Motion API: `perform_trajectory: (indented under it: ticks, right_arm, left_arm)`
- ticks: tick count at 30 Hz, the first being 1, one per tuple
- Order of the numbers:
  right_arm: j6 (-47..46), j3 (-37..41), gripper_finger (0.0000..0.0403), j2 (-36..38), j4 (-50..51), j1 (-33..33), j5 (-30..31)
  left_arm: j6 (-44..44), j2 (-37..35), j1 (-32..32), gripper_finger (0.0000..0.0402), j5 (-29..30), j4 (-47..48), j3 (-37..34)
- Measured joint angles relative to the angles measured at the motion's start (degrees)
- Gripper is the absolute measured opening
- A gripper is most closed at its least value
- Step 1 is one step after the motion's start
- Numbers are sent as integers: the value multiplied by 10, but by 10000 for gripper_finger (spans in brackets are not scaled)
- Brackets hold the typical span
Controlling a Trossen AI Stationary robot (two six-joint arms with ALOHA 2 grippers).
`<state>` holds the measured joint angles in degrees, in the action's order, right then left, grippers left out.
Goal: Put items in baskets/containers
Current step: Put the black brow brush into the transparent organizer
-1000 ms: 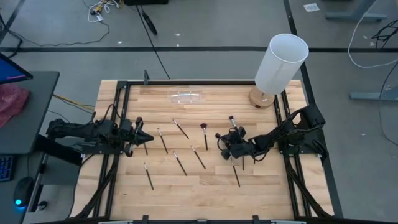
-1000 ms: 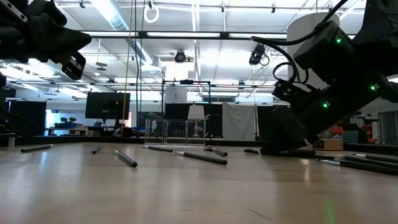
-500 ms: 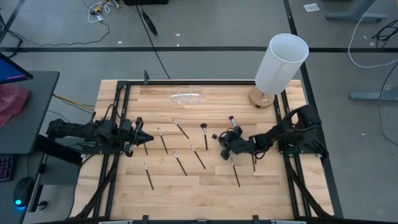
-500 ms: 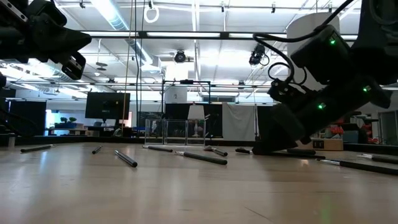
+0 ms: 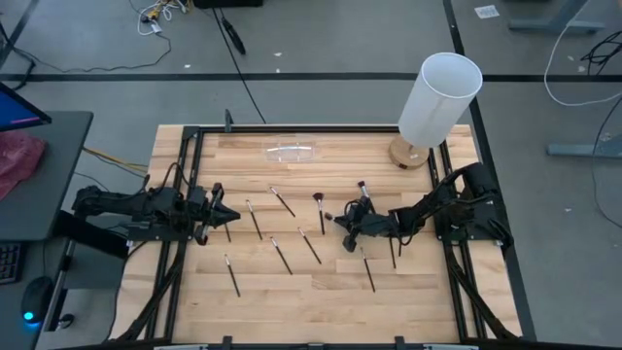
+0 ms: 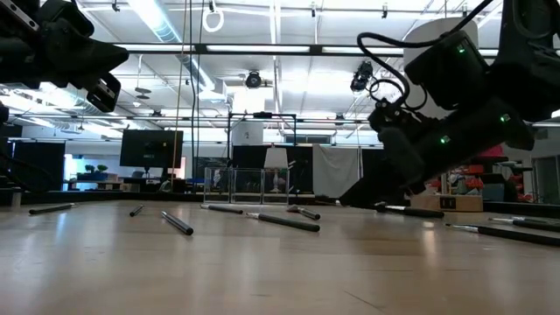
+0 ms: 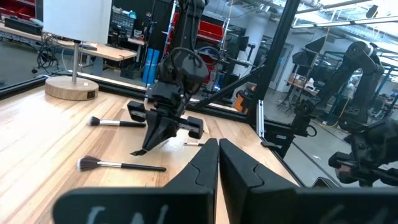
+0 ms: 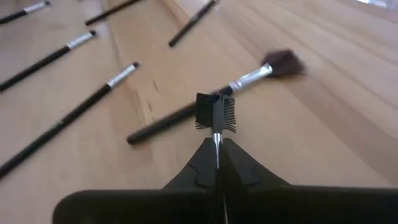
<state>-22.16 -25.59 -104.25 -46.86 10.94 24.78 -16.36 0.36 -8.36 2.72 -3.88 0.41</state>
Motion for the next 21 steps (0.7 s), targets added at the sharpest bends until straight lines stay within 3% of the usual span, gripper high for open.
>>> perform_trajectory:
  ticks: [11, 15, 21]
  right_arm:
    - [66, -1, 4, 2, -134, 0, -55]
    - [84, -1, 4, 2, -184, 0, -72]
    - [114, -1, 4, 2, -265, 0, -79]
  left_arm:
    - [5, 0, 0, 16, 1, -1, 0]
    - [34, 0, 0, 16, 40, -37, 0]
    - [-9, 0, 0, 16, 59, -74, 0]
